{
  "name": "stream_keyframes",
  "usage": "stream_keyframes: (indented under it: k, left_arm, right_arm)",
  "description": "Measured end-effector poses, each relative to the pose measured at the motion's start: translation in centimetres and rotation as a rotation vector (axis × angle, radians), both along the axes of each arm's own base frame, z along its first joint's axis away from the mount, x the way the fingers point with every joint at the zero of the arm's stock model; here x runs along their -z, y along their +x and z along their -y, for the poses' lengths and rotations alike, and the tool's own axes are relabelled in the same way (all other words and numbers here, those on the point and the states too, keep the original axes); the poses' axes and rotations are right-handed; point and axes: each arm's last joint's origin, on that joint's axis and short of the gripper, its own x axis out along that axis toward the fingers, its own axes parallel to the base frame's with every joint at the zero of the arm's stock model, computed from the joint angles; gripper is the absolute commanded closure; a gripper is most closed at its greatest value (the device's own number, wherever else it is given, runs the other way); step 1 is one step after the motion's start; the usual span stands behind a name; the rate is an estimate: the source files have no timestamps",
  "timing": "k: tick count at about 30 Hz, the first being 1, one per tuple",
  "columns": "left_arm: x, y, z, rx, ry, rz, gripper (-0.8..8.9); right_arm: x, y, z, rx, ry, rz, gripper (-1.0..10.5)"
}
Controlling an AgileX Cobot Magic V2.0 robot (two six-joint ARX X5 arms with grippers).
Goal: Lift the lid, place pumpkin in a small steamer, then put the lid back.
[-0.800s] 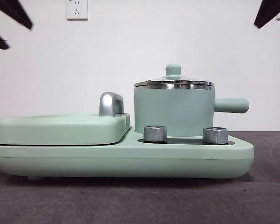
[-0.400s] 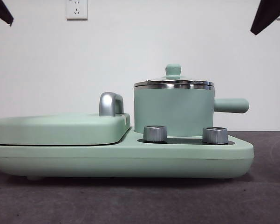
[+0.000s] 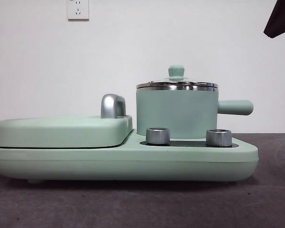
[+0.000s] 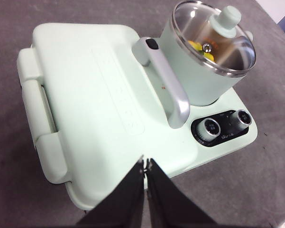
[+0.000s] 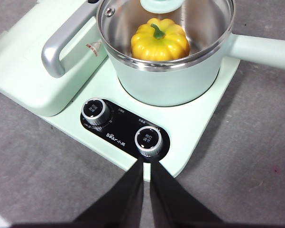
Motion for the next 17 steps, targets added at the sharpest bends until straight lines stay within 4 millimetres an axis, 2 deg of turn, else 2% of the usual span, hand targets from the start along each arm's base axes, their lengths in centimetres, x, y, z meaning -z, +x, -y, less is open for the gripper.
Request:
stream_keyframes:
  k: [13,15,17]
  left_arm:
    - [0.0,-0.2,-0.3,0.002,0.021,0.038,8.07]
    - [0.4,-0.3,-0.6,-0.009,0.031,0.093,8.07]
    - [1.9,-0.5,-1.0,-0.034,0.045,0.175,8.07]
  right_arm:
    - [0.0,0.0,0.0,0.0,0.0,0.0,9.3]
    - [0.0,0.0,0.0,0.0,0.0,0.0,9.3]
    - [0.0,0.0,0.0,0.0,0.0,0.0,9.3]
